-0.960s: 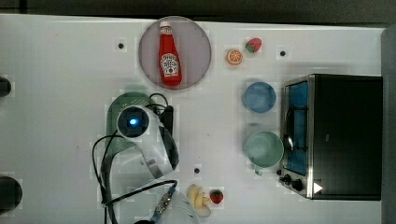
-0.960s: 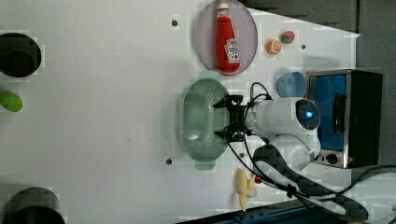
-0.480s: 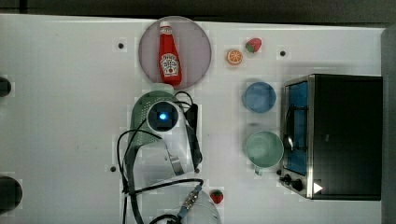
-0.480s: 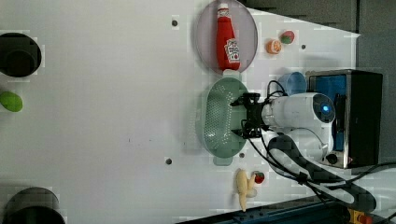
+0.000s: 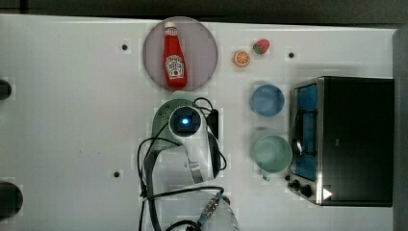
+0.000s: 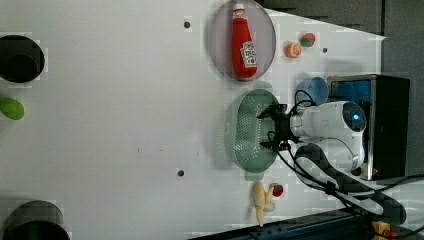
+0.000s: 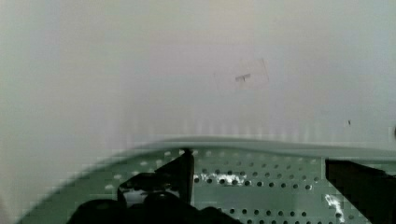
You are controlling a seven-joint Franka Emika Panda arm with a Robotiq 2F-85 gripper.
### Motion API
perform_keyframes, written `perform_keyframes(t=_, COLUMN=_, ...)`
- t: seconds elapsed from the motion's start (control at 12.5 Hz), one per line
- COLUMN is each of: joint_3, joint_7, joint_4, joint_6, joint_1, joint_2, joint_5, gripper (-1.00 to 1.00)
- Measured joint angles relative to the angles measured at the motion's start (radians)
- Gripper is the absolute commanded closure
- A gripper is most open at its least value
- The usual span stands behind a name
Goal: Drag strainer left to right.
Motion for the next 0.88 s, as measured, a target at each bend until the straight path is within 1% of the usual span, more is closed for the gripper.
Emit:
perform_keyframes(t=0.24, joint_3=-0.055, joint_7=-0.064, joint_4=0.016, joint_6=0.016, joint_1=0.006, joint_2=-0.001, joint_5=0.01, gripper=-1.0)
perform_keyframes(t=0.4, joint_3=-0.095, joint_7=-0.118, joint_4=0.023, joint_6=0.015, joint_1=0.014, joint_2=-0.009, joint_5=0.042, gripper=-1.0)
perform_keyframes(t=0.48, joint_3=-0.105, joint_7=-0.133, joint_4=0.023, joint_6=0.027, joint_1=0.008, joint_2=-0.011, joint_5=0.036, gripper=-1.0)
perform_keyframes(t=0.56, joint_3=-0.115, joint_7=-0.142, joint_4=0.02, joint_6=0.017, joint_1=-0.001, joint_2=-0.02, joint_5=0.005, gripper=-1.0)
perform_keyframes(t=0.64, joint_3=-0.122, joint_7=-0.147, joint_4=0.018, joint_6=0.016, joint_1=-0.012, joint_2=-0.023, joint_5=0.002, gripper=-1.0)
perform_keyframes(t=0.88, joint_3=-0.19, joint_7=-0.176, joint_4=0.027, joint_6=0.038, joint_1=-0.007, joint_2=-0.023, joint_5=0.018, gripper=-1.0)
